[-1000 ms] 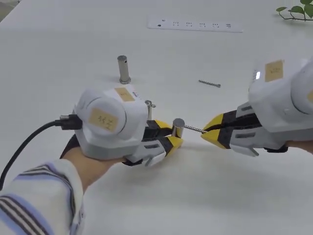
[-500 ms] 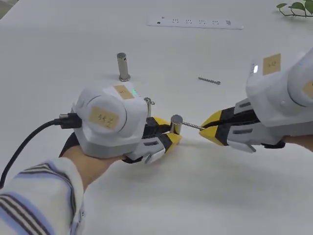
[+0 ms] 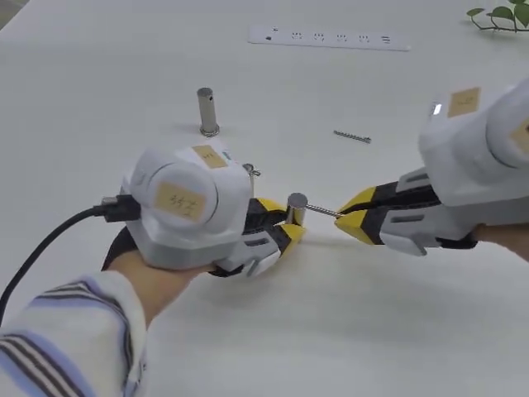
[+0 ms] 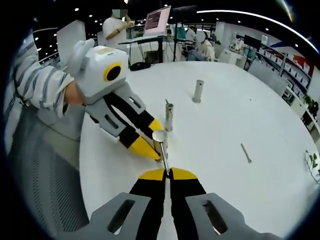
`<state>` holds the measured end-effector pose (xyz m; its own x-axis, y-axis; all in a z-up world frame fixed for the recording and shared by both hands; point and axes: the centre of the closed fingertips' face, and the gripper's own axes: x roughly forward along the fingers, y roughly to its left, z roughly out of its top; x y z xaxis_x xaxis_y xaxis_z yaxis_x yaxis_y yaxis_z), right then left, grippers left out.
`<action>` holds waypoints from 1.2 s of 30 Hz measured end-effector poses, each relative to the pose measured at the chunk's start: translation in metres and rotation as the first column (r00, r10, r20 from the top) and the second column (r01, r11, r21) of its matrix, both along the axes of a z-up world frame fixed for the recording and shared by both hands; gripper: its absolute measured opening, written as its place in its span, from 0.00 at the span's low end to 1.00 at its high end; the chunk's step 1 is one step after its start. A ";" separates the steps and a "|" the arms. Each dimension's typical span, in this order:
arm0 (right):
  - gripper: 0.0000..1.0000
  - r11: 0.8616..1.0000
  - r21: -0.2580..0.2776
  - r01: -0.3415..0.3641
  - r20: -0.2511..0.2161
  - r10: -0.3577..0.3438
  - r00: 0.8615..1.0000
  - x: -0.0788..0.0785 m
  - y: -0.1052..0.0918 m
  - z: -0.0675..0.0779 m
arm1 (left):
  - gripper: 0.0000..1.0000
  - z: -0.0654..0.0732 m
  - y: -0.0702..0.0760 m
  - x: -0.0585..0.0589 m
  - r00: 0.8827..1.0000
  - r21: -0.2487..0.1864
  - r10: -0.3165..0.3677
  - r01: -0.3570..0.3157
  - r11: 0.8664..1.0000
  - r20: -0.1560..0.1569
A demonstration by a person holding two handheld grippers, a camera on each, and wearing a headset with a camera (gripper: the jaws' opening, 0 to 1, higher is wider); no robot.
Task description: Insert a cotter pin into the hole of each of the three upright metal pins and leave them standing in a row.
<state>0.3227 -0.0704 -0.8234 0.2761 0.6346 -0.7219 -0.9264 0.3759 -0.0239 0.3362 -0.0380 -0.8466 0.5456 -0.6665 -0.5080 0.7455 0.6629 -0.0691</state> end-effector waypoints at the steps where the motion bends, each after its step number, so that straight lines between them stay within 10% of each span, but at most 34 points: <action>1: 0.03 1.000 -0.001 0.002 0.001 -0.002 1.000 0.000 0.000 0.001 | 0.11 0.000 0.000 0.000 1.000 -0.002 0.006 -0.006 1.000 -0.002; 36: 0.03 0.997 0.075 -0.004 0.060 -0.001 0.998 0.004 -0.001 0.000 | 0.10 0.000 0.000 -0.001 0.997 0.004 0.080 -0.080 0.997 0.010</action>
